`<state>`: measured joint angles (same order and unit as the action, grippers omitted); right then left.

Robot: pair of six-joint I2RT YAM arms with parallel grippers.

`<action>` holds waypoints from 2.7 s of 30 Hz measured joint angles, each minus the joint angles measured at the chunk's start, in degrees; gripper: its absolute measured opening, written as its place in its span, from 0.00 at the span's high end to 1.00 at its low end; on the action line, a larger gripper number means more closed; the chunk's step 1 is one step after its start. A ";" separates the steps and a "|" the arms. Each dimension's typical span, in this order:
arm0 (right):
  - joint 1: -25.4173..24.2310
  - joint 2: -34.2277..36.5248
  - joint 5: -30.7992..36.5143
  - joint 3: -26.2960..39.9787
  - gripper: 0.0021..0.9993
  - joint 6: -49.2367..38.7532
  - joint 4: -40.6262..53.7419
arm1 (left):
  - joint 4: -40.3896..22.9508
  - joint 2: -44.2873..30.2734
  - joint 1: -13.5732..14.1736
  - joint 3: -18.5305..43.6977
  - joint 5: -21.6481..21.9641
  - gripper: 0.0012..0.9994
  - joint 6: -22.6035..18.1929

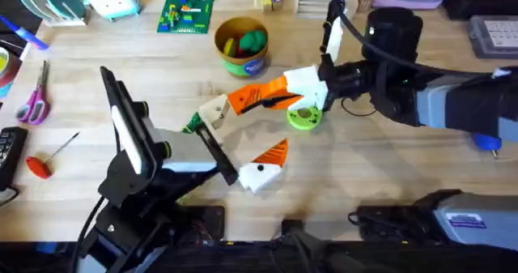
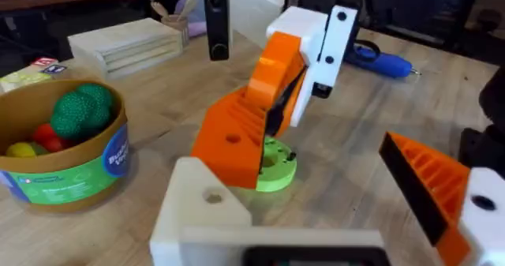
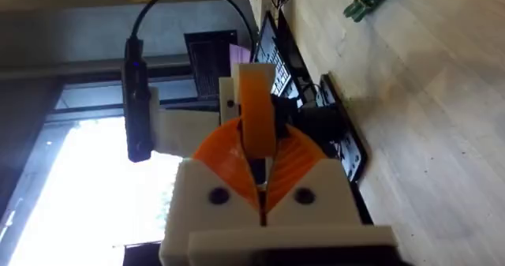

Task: Pick up the gripper from the table and insert it into the empty holder that is missing its gripper. Then pick up a screw, insert it into the mounting hole, and use the screwdriver to tighten it. Finally, clean up the table by picking up the vegetable and placing it into the bucket.

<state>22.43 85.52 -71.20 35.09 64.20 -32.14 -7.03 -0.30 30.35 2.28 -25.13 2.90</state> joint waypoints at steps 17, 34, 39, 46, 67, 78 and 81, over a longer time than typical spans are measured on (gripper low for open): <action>2.10 3.57 1.57 0.00 0.99 2.08 -0.92 | -0.13 -0.02 -0.33 -0.04 2.73 0.01 1.07; 2.30 3.88 1.52 0.00 0.99 6.13 -7.32 | 0.02 -0.01 -0.33 -0.04 3.32 0.01 0.59; 2.80 3.87 1.53 0.11 0.99 6.30 -7.50 | 0.00 -0.02 -0.33 -0.04 3.74 0.01 0.59; 3.91 4.15 1.60 1.73 0.99 5.86 -7.30 | 0.17 0.00 -0.66 -0.04 5.38 0.01 0.37; 3.37 4.24 -4.02 1.88 0.99 0.23 -6.91 | 0.94 0.00 -0.26 -0.04 1.34 0.01 -0.13; 3.94 6.53 -3.87 2.15 0.99 -0.42 -7.26 | 0.39 0.00 -0.28 -0.11 -0.23 0.01 -0.14; 5.08 8.02 -3.89 3.09 0.99 -0.85 -7.56 | 0.39 -0.02 -0.28 -0.11 -1.69 0.01 0.20</action>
<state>27.51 93.54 -75.09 38.18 63.35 -39.70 -6.63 -0.32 30.06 2.17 -26.81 3.09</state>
